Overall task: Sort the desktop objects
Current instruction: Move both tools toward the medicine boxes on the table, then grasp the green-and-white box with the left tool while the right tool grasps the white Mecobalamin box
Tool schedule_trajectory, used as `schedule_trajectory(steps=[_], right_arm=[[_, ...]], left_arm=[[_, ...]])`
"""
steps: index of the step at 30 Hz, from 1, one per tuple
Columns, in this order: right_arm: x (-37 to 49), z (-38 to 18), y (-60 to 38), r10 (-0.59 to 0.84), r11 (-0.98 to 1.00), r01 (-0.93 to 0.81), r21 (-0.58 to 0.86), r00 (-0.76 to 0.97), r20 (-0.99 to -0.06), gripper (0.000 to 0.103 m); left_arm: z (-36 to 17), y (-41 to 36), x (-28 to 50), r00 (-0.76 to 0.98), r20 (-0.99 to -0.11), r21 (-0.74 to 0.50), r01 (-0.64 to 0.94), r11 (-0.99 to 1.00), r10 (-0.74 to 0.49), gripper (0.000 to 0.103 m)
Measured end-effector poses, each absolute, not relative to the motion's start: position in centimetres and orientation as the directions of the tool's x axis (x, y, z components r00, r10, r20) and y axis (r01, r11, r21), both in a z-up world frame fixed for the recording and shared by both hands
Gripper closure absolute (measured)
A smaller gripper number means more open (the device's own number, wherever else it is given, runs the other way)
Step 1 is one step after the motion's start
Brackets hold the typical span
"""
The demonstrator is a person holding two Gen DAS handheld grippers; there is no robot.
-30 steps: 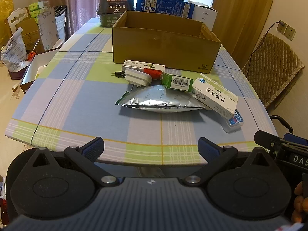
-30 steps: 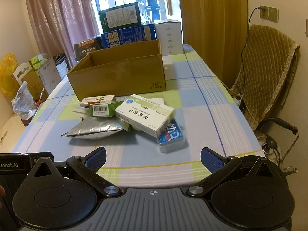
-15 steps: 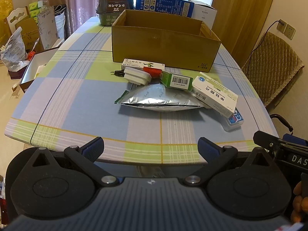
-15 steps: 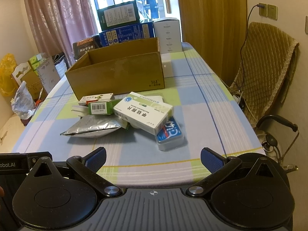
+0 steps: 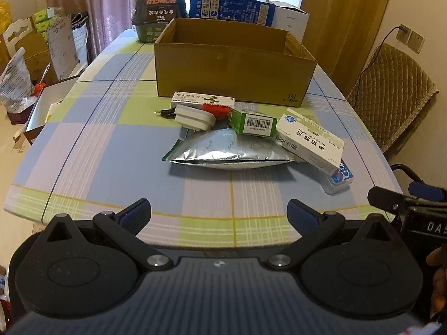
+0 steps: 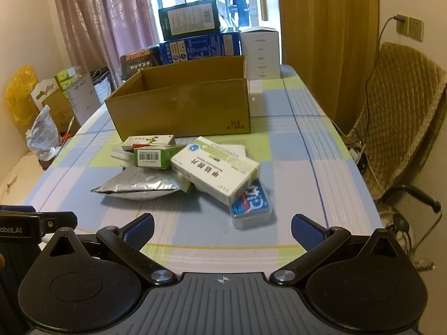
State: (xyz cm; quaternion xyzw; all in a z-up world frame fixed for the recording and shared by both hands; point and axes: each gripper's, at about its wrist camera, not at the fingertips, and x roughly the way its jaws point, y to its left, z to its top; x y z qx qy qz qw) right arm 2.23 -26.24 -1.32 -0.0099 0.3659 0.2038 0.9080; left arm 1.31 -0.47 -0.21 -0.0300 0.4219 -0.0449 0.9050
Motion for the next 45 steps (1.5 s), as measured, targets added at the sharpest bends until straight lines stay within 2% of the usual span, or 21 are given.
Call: schedule_trajectory(steps=[9, 19, 25, 26, 32, 34, 36, 43, 44, 45], right_arm=[[5.8, -1.6, -25.2, 0.364, 0.859, -0.512, 0.004, 0.604, -0.709, 0.002], [9.8, -2.3, -23.0, 0.424, 0.649, -0.742, -0.167, 0.535, -0.731, 0.002], [12.7, -3.2, -21.8, 0.445, 0.548, -0.815, -0.189, 0.475, -0.759, 0.002], [13.1, -3.3, -21.6, 0.448, 0.534, -0.825, -0.188, 0.464, -0.765, 0.002], [15.4, -4.7, -20.6, 0.451, 0.441, -0.879, -0.18, 0.39, -0.803, 0.003], [16.1, -5.4, -20.4, 0.45, 0.417, -0.892, -0.173, 0.368, -0.813, 0.007], [17.0, -6.0, -20.1, 0.445, 0.41, -0.899, -0.155, 0.346, -0.826, 0.017], [18.6, -7.7, -19.0, 0.438, 0.38, -0.918, -0.11, 0.284, -0.853, 0.022], [18.8, -7.8, -18.9, 0.439, 0.376, -0.921, -0.104, 0.276, -0.855, 0.025], [18.7, -8.0, -18.8, 0.438, 0.376, -0.921, -0.104, 0.276, -0.855, 0.031]], left_arm=[[0.0, -0.3, 4.4, 0.644, -0.756, -0.093, 0.073, 0.993, -0.118, 0.001], [-1.0, -2.1, 8.1, 0.643, -0.754, -0.057, 0.139, 0.989, -0.134, 0.001], [-2.1, -3.5, 10.9, 0.628, -0.762, -0.047, 0.187, 0.981, -0.156, 0.002], [-2.3, -3.7, 11.3, 0.641, -0.762, -0.046, 0.097, 0.994, -0.098, 0.002], [-3.1, -3.9, 13.8, 0.64, -0.761, -0.049, 0.105, 0.993, -0.105, 0.005], [-3.3, -3.9, 14.4, 0.641, -0.761, -0.042, 0.109, 0.993, -0.103, 0.005], [-3.5, -3.9, 14.9, 0.641, -0.76, -0.041, 0.11, 0.993, -0.103, 0.005], [-4.3, -3.5, 15.8, 0.639, -0.759, -0.073, 0.104, 0.992, -0.123, 0.006], [-4.4, -3.6, 15.9, 0.639, -0.759, -0.076, 0.105, 0.992, -0.126, 0.006], [-4.5, -3.6, 16.0, 0.64, -0.758, -0.077, 0.107, 0.991, -0.128, 0.006]])
